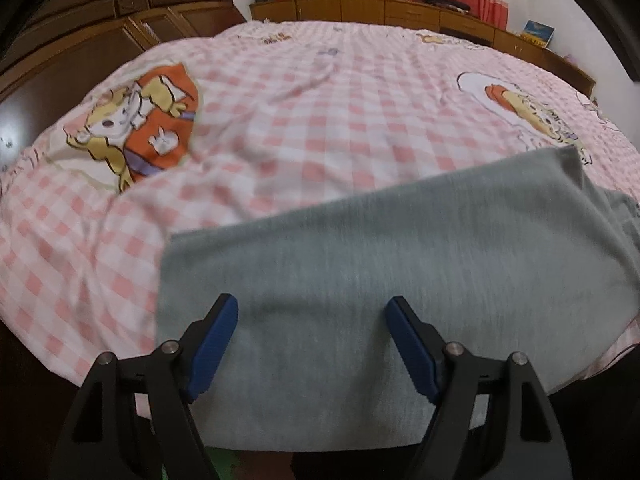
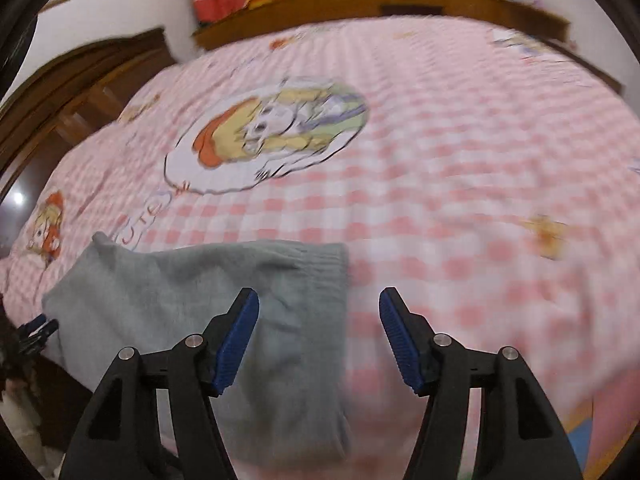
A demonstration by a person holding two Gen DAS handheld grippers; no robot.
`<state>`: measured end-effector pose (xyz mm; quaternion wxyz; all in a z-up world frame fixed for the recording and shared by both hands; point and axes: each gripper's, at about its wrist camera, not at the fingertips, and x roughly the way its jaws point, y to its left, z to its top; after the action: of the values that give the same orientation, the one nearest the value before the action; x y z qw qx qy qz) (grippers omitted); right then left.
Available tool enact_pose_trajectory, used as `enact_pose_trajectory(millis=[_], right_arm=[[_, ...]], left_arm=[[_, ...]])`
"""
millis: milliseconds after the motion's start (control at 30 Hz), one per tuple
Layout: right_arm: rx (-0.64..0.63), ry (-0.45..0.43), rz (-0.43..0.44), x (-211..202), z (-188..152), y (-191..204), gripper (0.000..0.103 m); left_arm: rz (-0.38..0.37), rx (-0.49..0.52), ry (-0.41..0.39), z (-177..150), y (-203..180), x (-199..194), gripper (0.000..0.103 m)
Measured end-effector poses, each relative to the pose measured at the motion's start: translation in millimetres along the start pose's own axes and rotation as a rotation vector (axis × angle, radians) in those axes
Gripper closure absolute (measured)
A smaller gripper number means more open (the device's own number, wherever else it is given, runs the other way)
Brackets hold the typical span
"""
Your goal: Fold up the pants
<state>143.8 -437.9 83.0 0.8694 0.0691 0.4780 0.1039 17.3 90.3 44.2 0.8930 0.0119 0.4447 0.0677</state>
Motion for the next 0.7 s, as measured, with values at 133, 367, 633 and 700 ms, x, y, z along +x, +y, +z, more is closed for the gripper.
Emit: enact_pose_trajectory(millis=[133,367,633,700], right_arm=[[-0.017,0.035,-0.005,25.3,-5.8,1.8,0.053],[0.064,-0.043,-0.109,21.7,-5.4,-7.8,0.076],[0.116,-0.038,-0.11,-8.4,-0.2,-2.2,0.071],[0.075,-0.096,-0.143,-28.8,1.0,11.0,0.071]], left_arm=[[-0.004,-0.051,0.024,-5.2,3.7,13.3,0.022],[0.011,-0.053,0.028,-5.0,2.2,14.9,0.019],[-0.024,-0.072,0.013,5.5,-9.5,-2.2,0.027],[-0.08,-0.032,-0.043,17.6,-30.2,-18.0,0.027]])
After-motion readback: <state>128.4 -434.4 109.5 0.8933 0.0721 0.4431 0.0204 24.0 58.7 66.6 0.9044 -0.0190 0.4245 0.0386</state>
